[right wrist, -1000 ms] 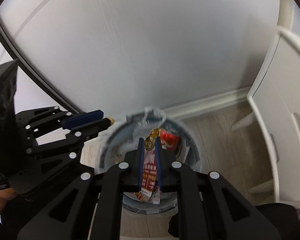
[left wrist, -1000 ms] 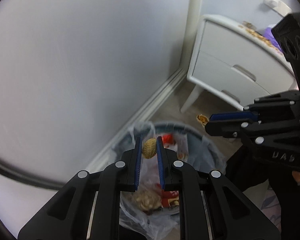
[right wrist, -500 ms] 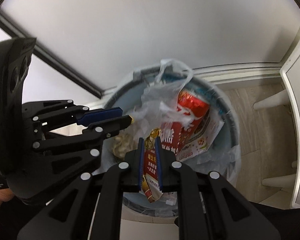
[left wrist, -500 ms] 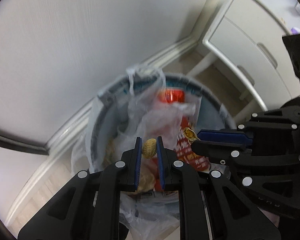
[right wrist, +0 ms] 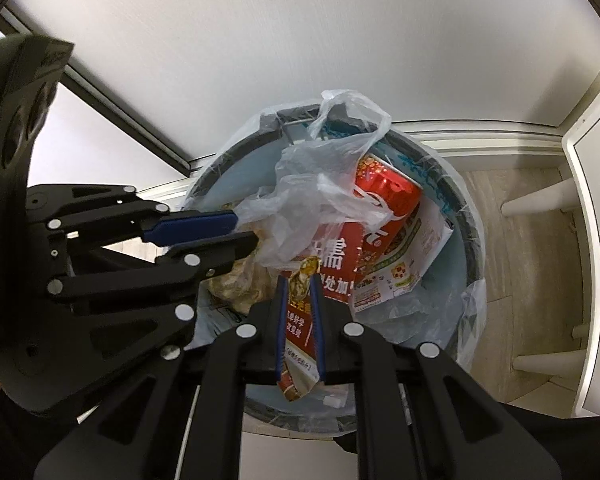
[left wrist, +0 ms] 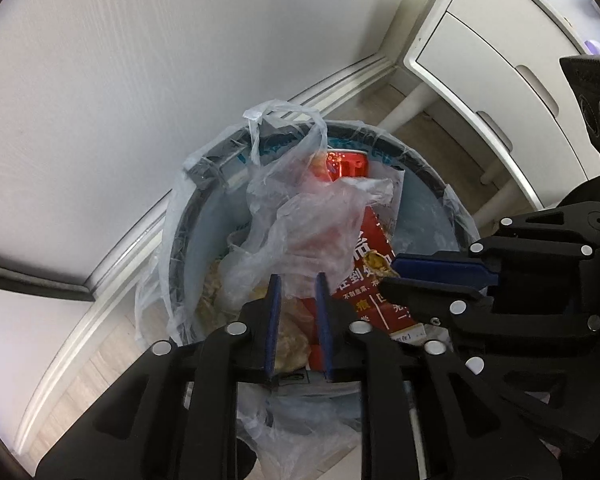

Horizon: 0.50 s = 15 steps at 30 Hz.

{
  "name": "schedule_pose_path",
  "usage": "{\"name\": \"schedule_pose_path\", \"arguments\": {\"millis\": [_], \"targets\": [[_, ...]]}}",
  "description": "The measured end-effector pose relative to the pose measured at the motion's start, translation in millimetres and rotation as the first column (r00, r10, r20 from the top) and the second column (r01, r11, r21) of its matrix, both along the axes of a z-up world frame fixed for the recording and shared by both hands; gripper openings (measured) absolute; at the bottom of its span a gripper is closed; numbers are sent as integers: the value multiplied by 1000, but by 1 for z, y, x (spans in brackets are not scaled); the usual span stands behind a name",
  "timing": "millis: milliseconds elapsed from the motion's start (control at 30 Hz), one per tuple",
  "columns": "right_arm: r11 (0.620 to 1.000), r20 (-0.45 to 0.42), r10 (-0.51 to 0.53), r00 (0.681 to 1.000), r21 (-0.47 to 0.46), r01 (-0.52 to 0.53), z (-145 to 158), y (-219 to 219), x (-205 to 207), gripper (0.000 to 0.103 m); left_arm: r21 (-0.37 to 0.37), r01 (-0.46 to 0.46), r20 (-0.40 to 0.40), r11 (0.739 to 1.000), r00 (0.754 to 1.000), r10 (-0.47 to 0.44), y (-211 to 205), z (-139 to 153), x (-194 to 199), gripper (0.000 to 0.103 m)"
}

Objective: Collect trash
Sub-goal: 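Open both tools to drop the peanut shells into the trash bin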

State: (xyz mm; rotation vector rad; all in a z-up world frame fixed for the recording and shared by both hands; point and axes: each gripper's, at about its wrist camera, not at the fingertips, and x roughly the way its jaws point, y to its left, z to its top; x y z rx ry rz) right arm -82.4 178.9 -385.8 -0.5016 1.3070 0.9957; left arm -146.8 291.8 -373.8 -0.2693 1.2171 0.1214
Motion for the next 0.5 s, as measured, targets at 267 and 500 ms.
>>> {"name": "schedule_pose_path", "arguments": {"millis": [267, 500], "targets": [[997, 32, -81, 996, -12, 81, 5, -11, 14, 54, 42, -97, 0, 994, 995, 97, 13, 1, -1, 62], [990, 66, -140, 988, 12, 139, 15, -21, 23, 91, 84, -148, 22, 985, 989, 146, 23, 7, -3, 79]]}}
